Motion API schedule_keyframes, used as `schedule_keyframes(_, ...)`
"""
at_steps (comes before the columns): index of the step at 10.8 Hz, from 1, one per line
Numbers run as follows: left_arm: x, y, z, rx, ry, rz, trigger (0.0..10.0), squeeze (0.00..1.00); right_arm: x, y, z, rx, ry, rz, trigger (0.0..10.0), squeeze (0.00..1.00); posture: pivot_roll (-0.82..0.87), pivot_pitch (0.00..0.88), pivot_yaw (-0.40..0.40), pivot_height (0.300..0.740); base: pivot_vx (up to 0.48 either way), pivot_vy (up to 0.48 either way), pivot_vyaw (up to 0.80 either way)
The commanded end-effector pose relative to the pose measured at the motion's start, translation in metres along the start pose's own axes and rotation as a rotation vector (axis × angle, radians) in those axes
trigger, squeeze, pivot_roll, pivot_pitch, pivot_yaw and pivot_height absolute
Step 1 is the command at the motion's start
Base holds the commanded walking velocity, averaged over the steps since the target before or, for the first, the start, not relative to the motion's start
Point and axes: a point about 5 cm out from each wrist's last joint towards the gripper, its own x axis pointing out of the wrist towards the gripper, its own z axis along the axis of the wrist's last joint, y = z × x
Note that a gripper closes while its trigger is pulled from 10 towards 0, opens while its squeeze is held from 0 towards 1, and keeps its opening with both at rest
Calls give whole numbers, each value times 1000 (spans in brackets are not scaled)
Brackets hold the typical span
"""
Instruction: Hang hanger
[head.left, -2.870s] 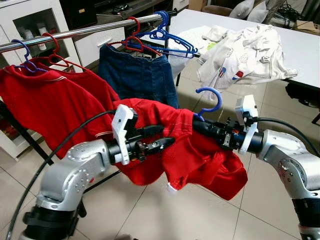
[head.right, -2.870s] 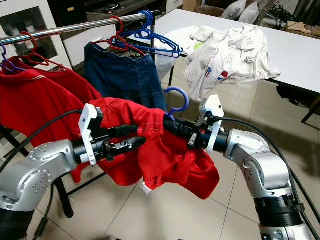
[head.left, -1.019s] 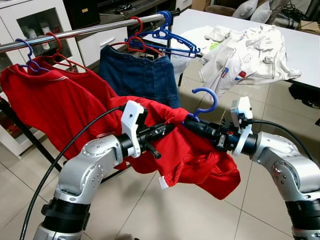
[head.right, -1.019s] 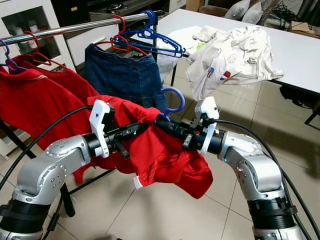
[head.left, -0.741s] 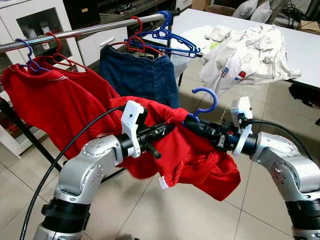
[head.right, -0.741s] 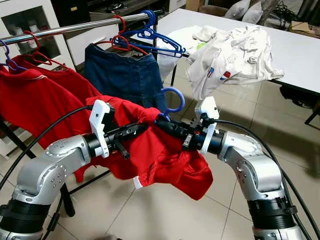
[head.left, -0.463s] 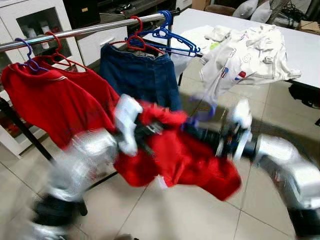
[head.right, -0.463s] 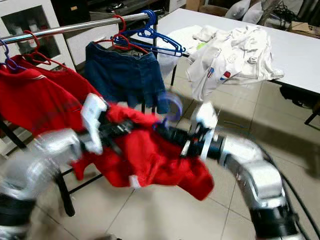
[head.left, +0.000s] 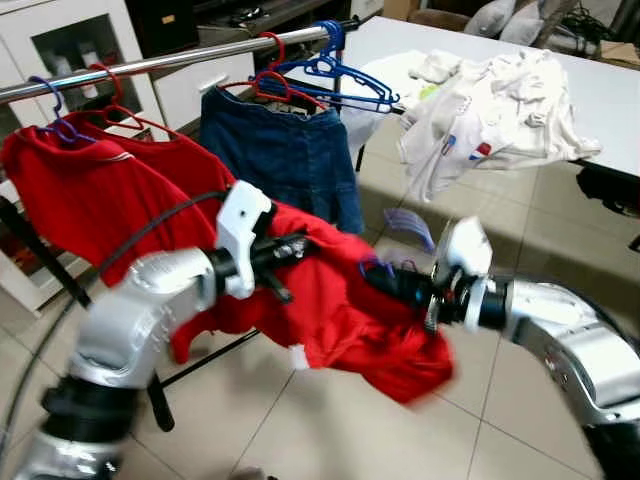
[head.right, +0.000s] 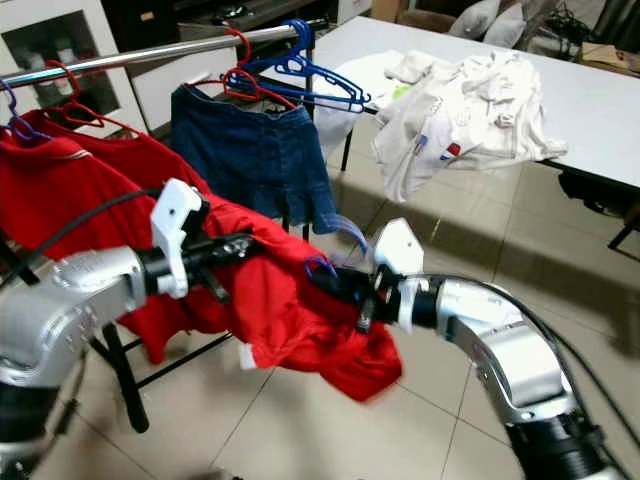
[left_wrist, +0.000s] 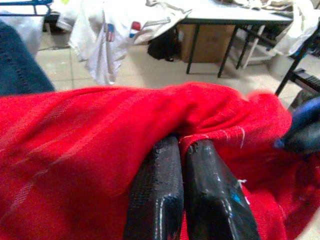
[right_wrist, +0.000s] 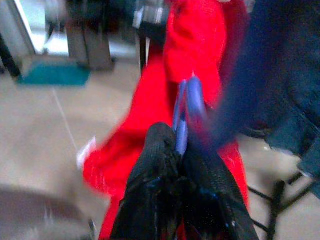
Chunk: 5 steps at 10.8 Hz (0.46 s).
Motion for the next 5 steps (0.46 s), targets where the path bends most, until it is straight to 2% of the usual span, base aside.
schedule_keyframes(1,-9,5,35,55,-116,6,0,0,2,7,-13,17,75,32,10000,0,57,32,-11,740,0,0,0)
schedule_keyframes(3,-13,3,44,44,-136,-54,0,0,2,4,-11,12,58,-9,10000,0,60,34,-5,740,0,0,0)
schedule_keyframes(4,-13,3,36,75,-67,-49,0,0,3,-2,2,33,-31,-70,10000,0,61,37,0,740,0,0,0)
schedule_keyframes(5,-4,5,12,111,40,10,0,0,3,-5,22,40,-139,-87,10000,0,59,39,2,740,0,0,0)
